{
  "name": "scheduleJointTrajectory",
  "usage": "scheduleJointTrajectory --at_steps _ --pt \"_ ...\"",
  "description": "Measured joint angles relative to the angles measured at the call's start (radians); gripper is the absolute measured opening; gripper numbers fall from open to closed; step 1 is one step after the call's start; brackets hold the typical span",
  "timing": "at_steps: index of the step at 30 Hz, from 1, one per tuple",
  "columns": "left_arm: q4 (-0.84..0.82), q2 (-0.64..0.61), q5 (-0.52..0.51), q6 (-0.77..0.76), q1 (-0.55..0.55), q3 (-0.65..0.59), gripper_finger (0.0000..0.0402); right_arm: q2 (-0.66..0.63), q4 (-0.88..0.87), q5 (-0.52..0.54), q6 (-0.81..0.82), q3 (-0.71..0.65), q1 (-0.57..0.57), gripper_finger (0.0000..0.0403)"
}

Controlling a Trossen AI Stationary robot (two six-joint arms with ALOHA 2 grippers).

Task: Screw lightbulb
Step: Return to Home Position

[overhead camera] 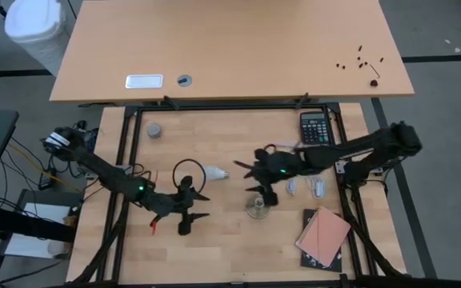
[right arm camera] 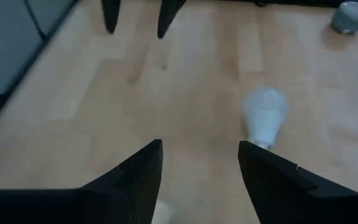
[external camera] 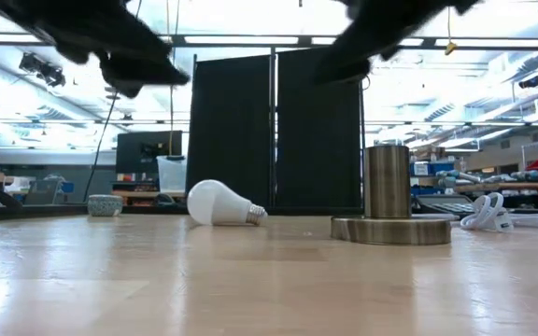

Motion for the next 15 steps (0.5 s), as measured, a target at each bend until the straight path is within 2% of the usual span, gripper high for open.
scheduleJointTrajectory --at_steps 3,8,15 --pt "-0.004 -0.061 0.038 0.037 -0.006 -0.021 0.0236 -0.115 0.066 0.000 0.036 -0.119 0.040 0.0220" --pt "0.089 -0.158 0.091 0.074 -0.006 -0.099 0.0208 -0.311 0.151 0.000 0.116 -0.282 0.117 0.0220" --pt "0.190 -0.336 0.089 0.083 0.003 -0.280 0.0173 -0.512 0.236 0.000 0.202 -0.433 0.229 0.0220"
